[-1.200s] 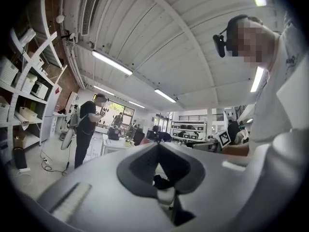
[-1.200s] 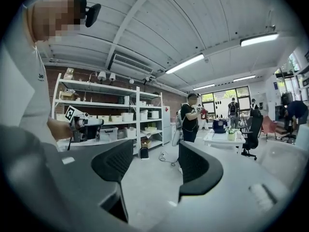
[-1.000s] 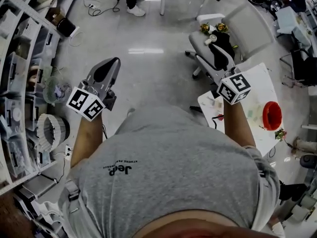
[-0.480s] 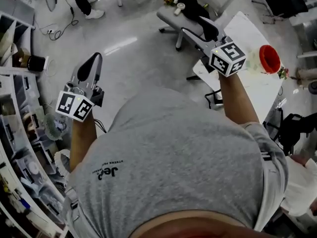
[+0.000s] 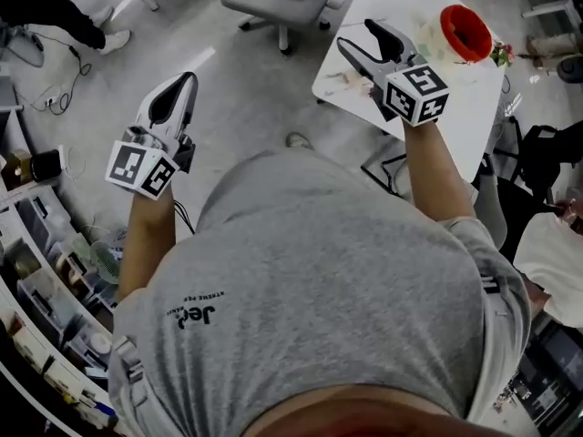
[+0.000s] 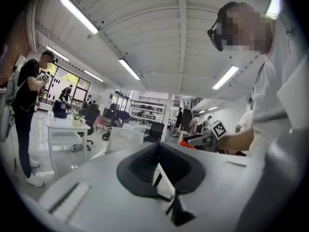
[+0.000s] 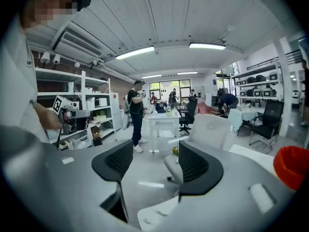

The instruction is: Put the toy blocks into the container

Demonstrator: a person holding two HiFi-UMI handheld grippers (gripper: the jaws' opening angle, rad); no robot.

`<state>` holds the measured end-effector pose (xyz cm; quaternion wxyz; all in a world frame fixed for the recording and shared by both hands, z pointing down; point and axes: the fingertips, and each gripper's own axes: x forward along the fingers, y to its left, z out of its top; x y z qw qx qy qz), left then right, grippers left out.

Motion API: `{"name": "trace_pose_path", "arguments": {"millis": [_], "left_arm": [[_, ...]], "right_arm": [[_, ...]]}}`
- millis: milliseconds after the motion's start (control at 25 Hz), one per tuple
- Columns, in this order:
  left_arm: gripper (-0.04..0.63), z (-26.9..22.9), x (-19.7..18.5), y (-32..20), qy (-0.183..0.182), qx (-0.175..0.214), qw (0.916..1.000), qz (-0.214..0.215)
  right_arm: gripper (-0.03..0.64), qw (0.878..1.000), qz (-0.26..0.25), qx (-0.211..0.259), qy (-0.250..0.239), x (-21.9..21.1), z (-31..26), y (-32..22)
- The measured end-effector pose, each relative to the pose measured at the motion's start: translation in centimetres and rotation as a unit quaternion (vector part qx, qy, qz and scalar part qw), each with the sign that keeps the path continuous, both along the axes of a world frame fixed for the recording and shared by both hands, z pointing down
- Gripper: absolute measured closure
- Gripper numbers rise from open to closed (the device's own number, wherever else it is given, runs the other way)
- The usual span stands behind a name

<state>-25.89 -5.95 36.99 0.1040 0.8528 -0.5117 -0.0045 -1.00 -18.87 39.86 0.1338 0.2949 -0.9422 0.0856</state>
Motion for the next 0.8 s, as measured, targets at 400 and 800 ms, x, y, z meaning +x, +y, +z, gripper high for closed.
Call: {"name": "trace_pose_path", "arguments": {"millis": [400,800], "left_arm": [[0.538,6.5,10.4,-8.0,0.000,-0.034,0.9956,0.087],[0.538,12.4,16.2,-12.1,-0.005,-0.054,0.9900,0.130]], "right_arm": [[0.341,0.990,0.063,-0.098,0.084,8.0,12.2,-1.3],[0.313,0.964,0.065,-0.198,0.167,9.3,22.8,-0.5]]}}
